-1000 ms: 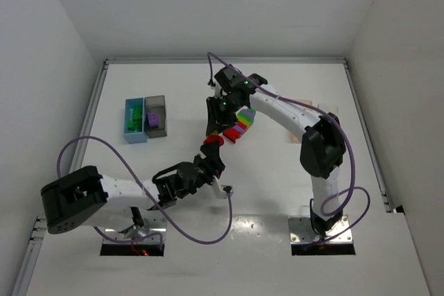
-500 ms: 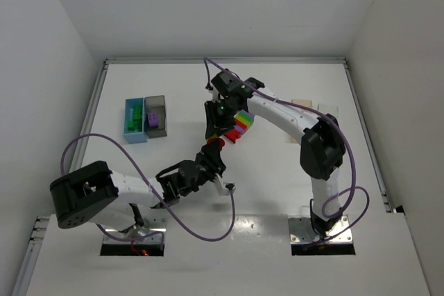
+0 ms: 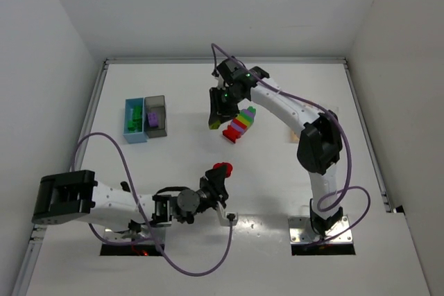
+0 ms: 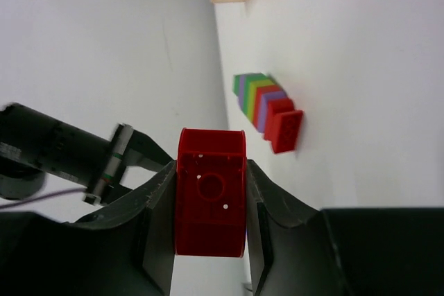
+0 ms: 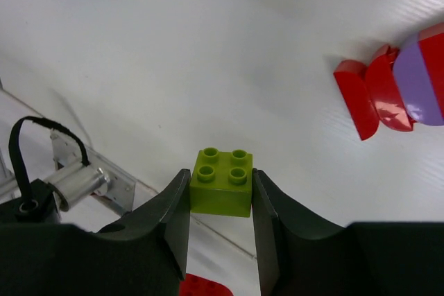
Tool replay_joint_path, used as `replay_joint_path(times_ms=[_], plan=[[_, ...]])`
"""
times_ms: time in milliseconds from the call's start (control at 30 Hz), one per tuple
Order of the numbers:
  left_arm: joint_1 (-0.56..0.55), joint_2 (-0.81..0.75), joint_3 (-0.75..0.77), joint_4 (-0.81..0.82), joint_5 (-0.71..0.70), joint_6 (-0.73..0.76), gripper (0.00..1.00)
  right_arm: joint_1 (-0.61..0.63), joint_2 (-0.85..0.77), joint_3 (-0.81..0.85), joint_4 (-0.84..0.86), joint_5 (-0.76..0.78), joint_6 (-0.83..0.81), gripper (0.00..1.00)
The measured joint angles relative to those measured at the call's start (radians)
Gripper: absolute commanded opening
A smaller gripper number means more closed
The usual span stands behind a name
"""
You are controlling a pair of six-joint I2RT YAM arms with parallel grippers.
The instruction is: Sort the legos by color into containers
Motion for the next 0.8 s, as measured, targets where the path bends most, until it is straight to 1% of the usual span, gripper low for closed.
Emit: replay_joint_path(times_ms=[33,133,200,300,333,433,533,667,733,800], plan=[[-0.009,-0.002,0.002,-0.017,-0.014,-0.023,0.0,-0.004,0.003,0.003,0.0,0.007,0.0,0.0],[-0.004,-0.003,0.06,-0.144,-0.058,-0.134,0.0,-0.01,0.007,0.006,-0.001,0.038,-0.008,0.0],[0.012,-0.003,0.134,-0.233,-0.078,-0.225,0.02,-0.014,0.005,0.006,0.001,0.077,-0.02,0.0],[0.069,0.0,0.293,-0.365,-0.089,-0.422,0.07,-0.024,-0.009,-0.002,0.014,0.17,-0.051,0.0],[0.103,0.002,0.354,-0.431,-0.082,-0.503,0.07,-0.031,-0.029,-0.025,0.037,0.206,-0.069,0.0],[0.255,0.045,0.556,-0.611,-0.05,-0.773,0.08,-0.066,-0.134,-0.143,0.107,0.33,-0.135,0.0],[0.437,0.071,0.705,-0.756,0.01,-0.992,0.08,-0.109,-0.278,-0.272,0.171,0.438,-0.214,0.0],[0.657,0.123,0.851,-0.926,0.131,-1.209,0.08,-0.164,-0.457,-0.393,0.257,0.561,-0.329,0.0],[0.762,0.166,0.919,-0.999,0.219,-1.293,0.08,-0.189,-0.523,-0.447,0.29,0.604,-0.379,0.0],[0.836,0.197,0.958,-1.046,0.292,-1.349,0.08,-0.211,-0.562,-0.494,0.311,0.632,-0.415,0.0]])
